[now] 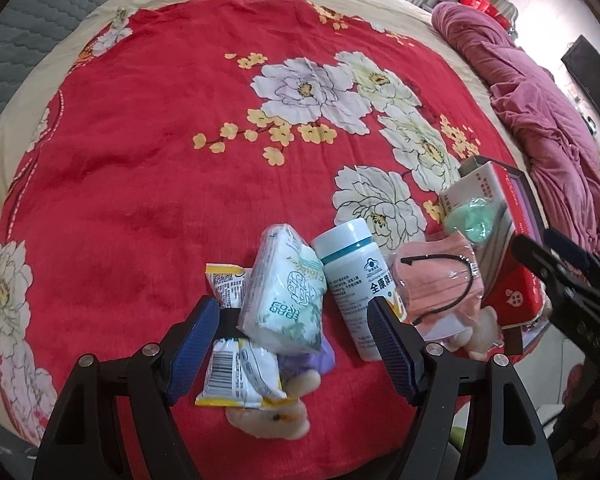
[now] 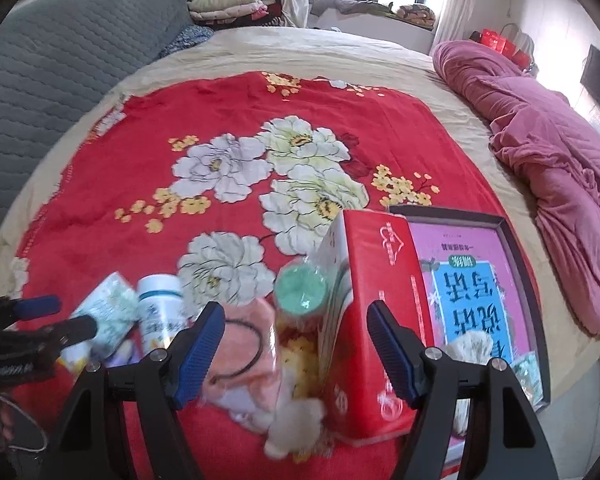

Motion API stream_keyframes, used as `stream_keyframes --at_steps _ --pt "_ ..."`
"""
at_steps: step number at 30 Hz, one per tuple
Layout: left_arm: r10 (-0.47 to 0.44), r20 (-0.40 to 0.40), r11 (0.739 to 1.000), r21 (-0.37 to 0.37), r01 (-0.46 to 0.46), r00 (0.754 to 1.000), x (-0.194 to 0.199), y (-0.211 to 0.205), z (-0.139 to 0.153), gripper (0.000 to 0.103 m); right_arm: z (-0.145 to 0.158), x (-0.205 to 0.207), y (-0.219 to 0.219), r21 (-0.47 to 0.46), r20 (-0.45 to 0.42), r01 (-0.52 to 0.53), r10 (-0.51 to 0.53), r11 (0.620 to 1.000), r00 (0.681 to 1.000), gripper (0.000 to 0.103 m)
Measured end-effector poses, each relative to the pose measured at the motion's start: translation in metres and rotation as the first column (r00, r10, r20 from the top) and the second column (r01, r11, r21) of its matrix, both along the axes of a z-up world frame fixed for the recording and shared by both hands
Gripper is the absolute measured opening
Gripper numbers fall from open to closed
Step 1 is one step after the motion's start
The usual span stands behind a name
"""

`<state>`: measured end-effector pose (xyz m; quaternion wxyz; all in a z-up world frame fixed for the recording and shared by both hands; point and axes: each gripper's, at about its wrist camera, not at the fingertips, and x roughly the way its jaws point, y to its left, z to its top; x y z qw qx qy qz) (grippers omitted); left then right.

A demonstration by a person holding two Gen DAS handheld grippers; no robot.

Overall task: Organize soft objects
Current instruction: 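Grasp the white wrapped roll with the left tool while the right tool grasps the green bagged sponge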

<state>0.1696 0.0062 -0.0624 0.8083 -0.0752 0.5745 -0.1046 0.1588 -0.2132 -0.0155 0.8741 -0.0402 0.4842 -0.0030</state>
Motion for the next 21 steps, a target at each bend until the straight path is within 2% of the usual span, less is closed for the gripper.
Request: stream_keyframes --at_steps 11,17,21 --pt "-0.025 -0.016 1.0 -0.01 0.025 1.0 0.009 0.0 -0.012 0.077 -0.031 0.037 0.026 -0.195 -0.027 -0.033 0.028 0.98 0.999 0.072" --pt "-0.033 -0.021 0.999 -0.013 0.033 0.999 0.015 -0.003 -0.016 0.077 -0.05 0.044 0.036 -0.274 -0.059 -0.048 0.033 0.96 0.998 0.066" --pt "-0.041 -0.027 0.999 -0.002 0.041 0.999 0.018 -0.006 -0.019 0.077 -0.059 0.05 0.04 -0.298 -0.087 -0.046 0.021 0.953 0.996 0.058"
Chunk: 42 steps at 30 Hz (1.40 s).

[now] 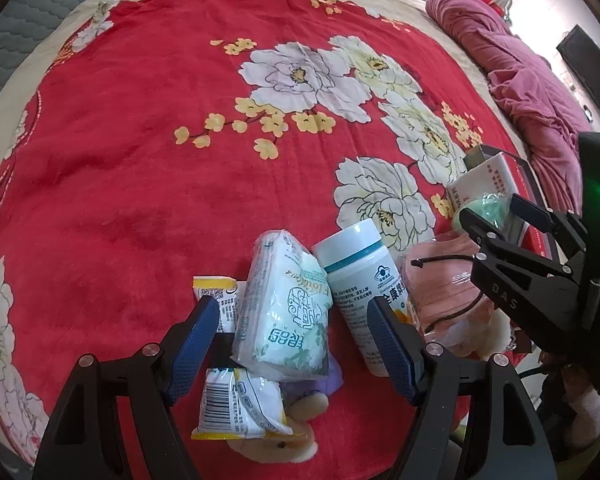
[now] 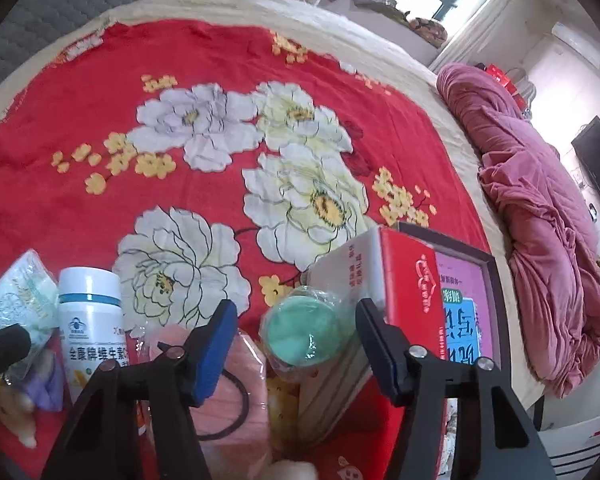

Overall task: Organize soft objects
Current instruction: 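Grasp the white wrapped roll with the left tool while the right tool grasps the green bagged sponge, then lift and carry the roll with the left tool while the right tool carries the sponge toward the tray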

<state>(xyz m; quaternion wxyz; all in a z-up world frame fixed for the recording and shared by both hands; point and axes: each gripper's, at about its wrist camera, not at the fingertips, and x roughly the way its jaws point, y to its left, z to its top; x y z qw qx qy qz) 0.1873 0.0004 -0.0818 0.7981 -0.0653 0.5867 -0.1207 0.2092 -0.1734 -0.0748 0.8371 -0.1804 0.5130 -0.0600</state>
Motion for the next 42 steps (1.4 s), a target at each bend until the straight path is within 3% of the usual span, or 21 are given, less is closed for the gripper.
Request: stream_keyframes --at_steps 5,7,8,10,14,19,21,25,32,42 --pt "-0.007 -0.006 1.0 0.004 0.007 1.0 0.003 -0.003 -0.004 0.078 -0.011 0.005 0.005 -0.055 -0.019 -0.005 0.004 0.998 1.0 0.051" --pt "-0.011 -0.013 1.0 0.006 0.011 1.0 0.004 -0.004 -0.006 0.076 -0.013 0.007 0.004 -0.059 -0.028 -0.003 0.002 0.998 1.0 0.04" --pt "-0.011 -0.013 1.0 0.008 0.011 1.0 0.004 -0.005 -0.006 0.074 -0.013 0.008 0.002 -0.054 -0.025 0.003 -0.005 0.999 1.0 0.04" --pt "-0.012 -0.012 1.0 0.008 0.012 1.0 0.004 -0.006 -0.006 0.063 -0.011 0.007 -0.001 -0.031 -0.019 0.009 -0.009 0.999 1.0 0.038" --pt "-0.004 -0.027 1.0 -0.007 0.004 1.0 0.006 -0.004 -0.008 0.052 0.0 0.002 -0.009 0.035 0.005 0.014 -0.014 0.999 1.0 0.037" --pt "0.028 -0.027 0.999 -0.017 -0.028 0.999 0.008 0.002 -0.007 0.025 0.014 -0.008 -0.02 0.132 0.033 0.025 -0.029 0.991 0.999 0.037" --pt "0.037 -0.025 0.998 -0.04 -0.038 0.999 0.008 0.005 -0.004 0.022 0.019 -0.012 -0.024 0.16 0.045 0.029 -0.036 0.987 0.998 0.037" --pt "0.027 -0.008 0.998 -0.053 -0.028 1.0 0.006 0.003 0.003 0.018 0.032 -0.023 -0.038 0.299 0.062 0.032 -0.052 0.954 0.997 0.037" --pt "0.03 0.013 0.997 -0.072 -0.029 0.999 -0.001 -0.001 0.014 0.018 0.055 -0.04 -0.06 0.451 0.106 0.021 -0.077 0.892 0.991 0.037" --pt "0.054 0.049 0.995 -0.09 -0.049 0.997 -0.008 0.002 0.033 0.018 0.072 -0.057 -0.078 0.487 0.13 0.019 -0.093 0.873 0.987 0.037"
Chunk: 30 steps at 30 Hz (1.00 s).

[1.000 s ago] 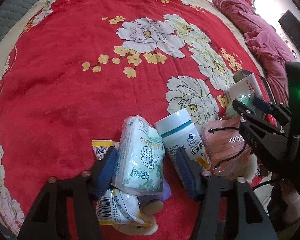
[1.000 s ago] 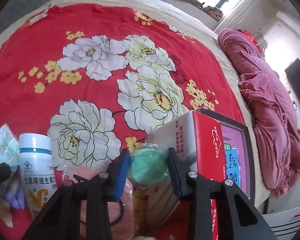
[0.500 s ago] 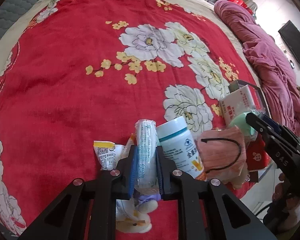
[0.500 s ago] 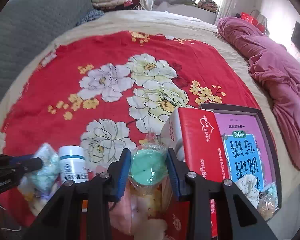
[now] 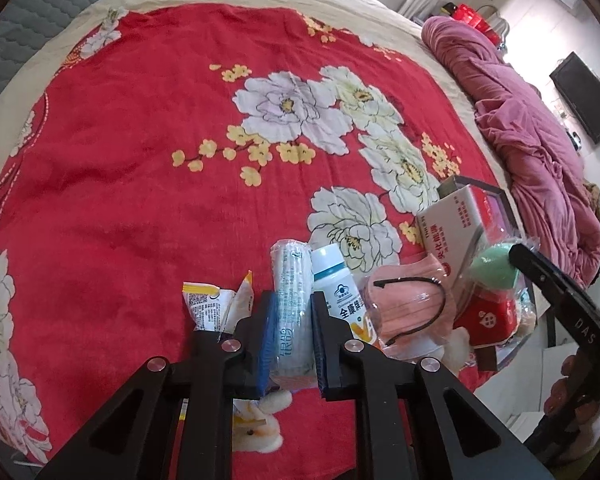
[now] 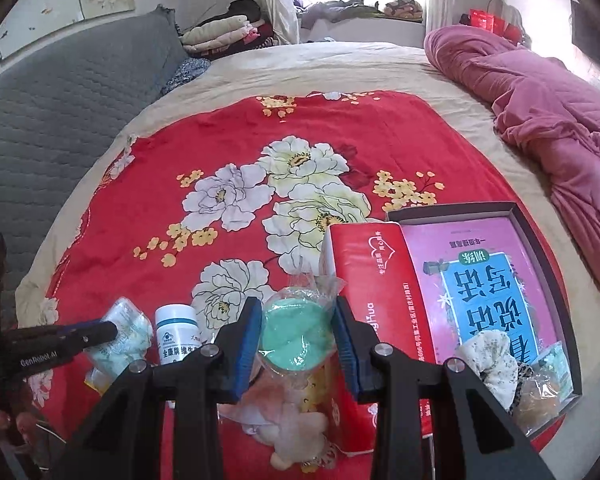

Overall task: Organize soft objects
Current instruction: 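Lift and carry the roll with the left tool while the right tool carries the sponge toward the tray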

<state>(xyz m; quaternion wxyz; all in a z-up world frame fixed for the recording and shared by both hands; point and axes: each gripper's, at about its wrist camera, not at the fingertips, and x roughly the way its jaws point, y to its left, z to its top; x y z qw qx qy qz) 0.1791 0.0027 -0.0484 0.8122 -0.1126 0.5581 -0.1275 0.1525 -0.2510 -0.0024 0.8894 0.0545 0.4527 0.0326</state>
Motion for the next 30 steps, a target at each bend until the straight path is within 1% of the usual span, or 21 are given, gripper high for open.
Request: stream_keyframes --at_steps 6,14,23,30 --pt "-0.014 0.039 1.0 -0.007 0.015 0.999 -0.007 -0.006 0.024 0.017 0.011 -0.007 -0.004 0.011 0.023 -0.003 0.002 1.0 1.0 0.037" --pt "-0.057 0.088 0.998 -0.007 0.058 0.995 -0.016 -0.031 0.055 0.018 0.035 -0.02 -0.02 0.012 0.062 0.013 -0.013 1.0 0.998 0.037" --pt "-0.131 0.126 0.991 -0.006 0.133 0.983 -0.027 -0.076 0.083 0.017 0.056 -0.043 -0.064 0.069 0.085 0.077 -0.083 0.995 0.993 0.037" --pt "-0.197 0.131 0.978 -0.044 0.204 0.972 -0.033 -0.122 0.095 0.017 0.065 -0.06 -0.104 0.093 0.097 0.15 -0.159 0.984 0.983 0.037"
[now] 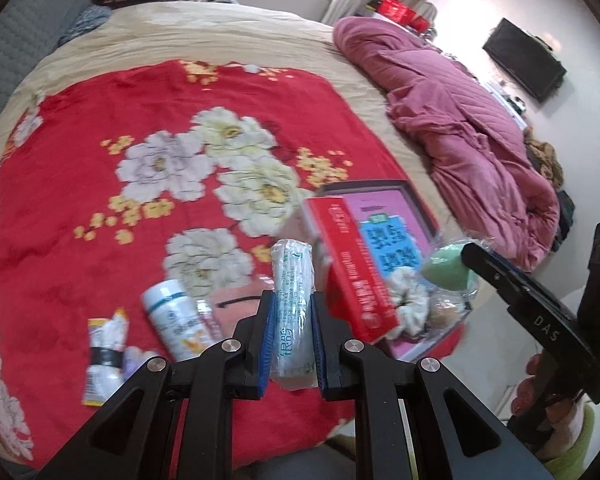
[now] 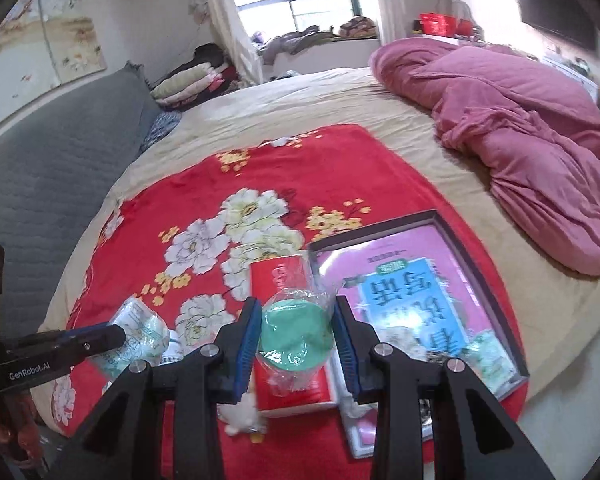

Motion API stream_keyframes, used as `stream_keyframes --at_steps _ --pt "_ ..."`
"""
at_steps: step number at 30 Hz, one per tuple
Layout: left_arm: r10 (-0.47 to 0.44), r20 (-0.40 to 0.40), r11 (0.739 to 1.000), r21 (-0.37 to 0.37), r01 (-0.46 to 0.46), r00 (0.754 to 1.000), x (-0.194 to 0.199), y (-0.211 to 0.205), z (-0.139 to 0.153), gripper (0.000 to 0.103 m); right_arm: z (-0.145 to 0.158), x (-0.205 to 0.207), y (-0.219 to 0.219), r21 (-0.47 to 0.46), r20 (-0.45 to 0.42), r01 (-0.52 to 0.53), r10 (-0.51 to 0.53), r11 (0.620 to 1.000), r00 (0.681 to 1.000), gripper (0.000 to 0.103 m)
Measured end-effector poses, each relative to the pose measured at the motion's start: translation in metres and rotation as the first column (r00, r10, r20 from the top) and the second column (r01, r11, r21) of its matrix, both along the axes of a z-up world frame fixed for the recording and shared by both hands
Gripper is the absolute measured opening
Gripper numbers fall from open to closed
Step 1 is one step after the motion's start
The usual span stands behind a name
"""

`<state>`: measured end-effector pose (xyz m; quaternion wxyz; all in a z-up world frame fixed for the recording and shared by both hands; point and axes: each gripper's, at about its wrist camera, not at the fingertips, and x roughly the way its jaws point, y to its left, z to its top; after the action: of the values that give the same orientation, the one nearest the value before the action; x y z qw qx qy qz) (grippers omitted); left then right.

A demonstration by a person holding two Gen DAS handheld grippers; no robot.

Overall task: Organize soft objects
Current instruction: 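Lift and carry the roll with the left tool while the right tool carries the sponge toward the tray, then lower and release the roll with the left tool while the right tool releases the sponge onto the tray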

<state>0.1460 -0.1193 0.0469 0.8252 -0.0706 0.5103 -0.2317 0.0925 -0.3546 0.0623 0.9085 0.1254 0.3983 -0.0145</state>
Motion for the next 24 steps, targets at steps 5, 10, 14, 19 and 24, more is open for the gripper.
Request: stream_keyframes --at_steps 5,10,14,19,24 --pt "-0.047 0.01 0.999 -0.005 0.047 0.999 -0.005 -0.033 0.008 0.017 0.002 -0.011 -0.028 0.013 0.005 0.05 -0.05 0.999 0.999 0.037" --pt "-0.088 0.018 0.996 -0.006 0.088 0.996 -0.008 -0.061 0.013 0.017 0.002 -0.02 -0.053 0.033 0.012 0.092 -0.092 0.995 0.996 0.037" --pt "-0.11 0.011 0.994 -0.017 0.11 0.994 -0.008 -0.079 0.012 0.017 0.0 -0.024 -0.069 0.051 0.016 0.119 -0.12 0.992 0.993 0.037" --pt "-0.152 -0.003 0.988 -0.019 0.151 0.988 -0.01 -0.107 0.008 0.017 -0.004 -0.029 -0.088 0.068 0.013 0.152 -0.153 0.986 0.988 0.037" --pt "-0.198 -0.025 0.98 -0.026 0.197 0.98 -0.013 -0.135 -0.001 0.017 -0.01 -0.034 -0.108 0.083 0.004 0.183 -0.184 0.98 0.983 0.037"
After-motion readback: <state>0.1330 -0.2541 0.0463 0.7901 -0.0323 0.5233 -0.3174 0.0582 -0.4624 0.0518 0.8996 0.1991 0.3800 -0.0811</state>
